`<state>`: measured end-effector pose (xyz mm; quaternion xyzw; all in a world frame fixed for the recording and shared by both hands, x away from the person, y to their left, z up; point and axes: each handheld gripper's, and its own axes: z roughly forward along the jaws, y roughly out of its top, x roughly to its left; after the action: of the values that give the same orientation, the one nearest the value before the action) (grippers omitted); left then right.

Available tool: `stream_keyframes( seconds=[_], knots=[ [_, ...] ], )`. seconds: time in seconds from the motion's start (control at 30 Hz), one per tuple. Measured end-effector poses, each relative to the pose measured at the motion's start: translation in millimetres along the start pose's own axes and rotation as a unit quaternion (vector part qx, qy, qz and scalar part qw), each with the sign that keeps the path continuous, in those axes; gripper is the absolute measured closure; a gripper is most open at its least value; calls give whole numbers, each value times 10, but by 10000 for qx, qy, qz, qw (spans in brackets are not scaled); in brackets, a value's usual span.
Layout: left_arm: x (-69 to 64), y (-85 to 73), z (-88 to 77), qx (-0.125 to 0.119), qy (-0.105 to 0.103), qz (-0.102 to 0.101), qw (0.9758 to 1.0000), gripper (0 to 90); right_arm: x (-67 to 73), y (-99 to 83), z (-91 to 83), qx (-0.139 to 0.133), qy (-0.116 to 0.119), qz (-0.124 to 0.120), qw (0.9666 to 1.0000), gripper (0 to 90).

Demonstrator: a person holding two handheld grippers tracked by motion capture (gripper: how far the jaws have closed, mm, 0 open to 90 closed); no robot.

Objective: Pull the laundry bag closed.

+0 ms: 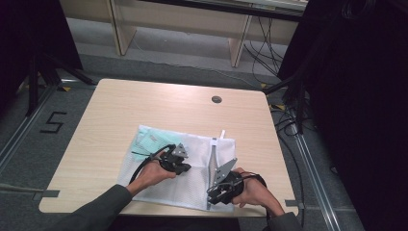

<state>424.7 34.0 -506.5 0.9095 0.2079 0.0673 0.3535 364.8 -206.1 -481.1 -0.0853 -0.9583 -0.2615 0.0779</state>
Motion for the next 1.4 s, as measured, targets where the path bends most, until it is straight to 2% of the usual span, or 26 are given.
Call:
stream_keyframes(
  seconds=[0.07, 0.1, 0.27, 0.3, 0.33, 0.37, 0.43, 0.47, 0.5, 0.53, 0.57, 0.63, 0.67, 0.73, 0.77, 0.97, 1.03, 1.1, 1.13, 1.27, 1.4],
  knots=[
    [6, 12, 12, 7, 12, -10, 10000, 899, 2, -1, 0, 5, 27, 10, 10000, 741],
    [-1, 19, 28, -19, 24, -142, 9999, 899, -1, 1, 1, -39, 53, 16, 10000, 745],
    [5, 30, 37, -20, 28, -149, 9999, 899, -10, 3, 3, -52, 17, 46, 10000, 751],
    [7, 31, 38, -13, 23, -134, 9999, 899, -14, 2, 4, -34, -32, 64, 10000, 751],
    [17, 30, 39, -5, 4, -122, 9999, 899, -27, 1, 16, 6, -213, 61, 9998, 748],
    [15, 30, 40, -12, 7, -133, 9999, 899, -56, 0, 29, 17, -284, 89, 9996, 714],
    [16, 31, 40, -9, 5, -142, 9999, 899, -63, 1, 42, 16, -287, 126, 9995, 696],
    [23, 36, 37, -9, 19, -84, 10000, 899, -89, -3, 71, 15, -140, 72, 9999, 640],
    [23, 36, 37, -9, 19, -84, 10000, 899, -89, -3, 71, 15, -140, 72, 9999, 640],
    [24, 37, 38, -4, 18, -87, 10000, 899, -66, 13, 87, 7, 18, 85, 10000, 633],
    [25, 39, 44, -33, 26, -120, 9999, 899, -62, 19, 91, 24, 54, 49, 10000, 633],
    [29, 42, 47, -26, 13, -144, 9999, 899, -50, 25, 94, 68, 135, -7, 9999, 647],
    [24, 42, 47, -37, 27, -183, 9998, 899, -61, 22, 91, 123, 74, -124, 9998, 651],
    [26, 42, 50, -43, 16, -194, 9998, 899, -58, 23, 89, 126, 98, -169, 9997, 654],
    [19, 40, 51, -43, 17, -260, 9997, 899, -58, 22, 70, 155, 57, -240, 9996, 688],
    [30, 41, 51, -50, 18, -211, 9998, 899, -9, 4, 30, 98, 141, 76, 9998, 734],
    [34, 41, 50, -41, 14, -198, 9998, 898, -23, -8, 16, 95, 112, -12, 9999, 747],
    [26, 38, 57, -62, 8, -269, 9996, 899, -30, -27, 2, 119, 92, 59, 9999, 763],
    [32, 41, 51, -48, 13, -208, 9998, 898, -32, -35, -2, 128, 73, 80, 9999, 769],
    [39, 41, 48, -29, 3, -183, 9998, 898, -30, -54, -21, 119, 61, 93, 9999, 818],
    [39, 38, 51, -59, -4, -222, 9997, 898, -22, -36, -31, 73, 61, 95, 9999, 840]
  ],
)
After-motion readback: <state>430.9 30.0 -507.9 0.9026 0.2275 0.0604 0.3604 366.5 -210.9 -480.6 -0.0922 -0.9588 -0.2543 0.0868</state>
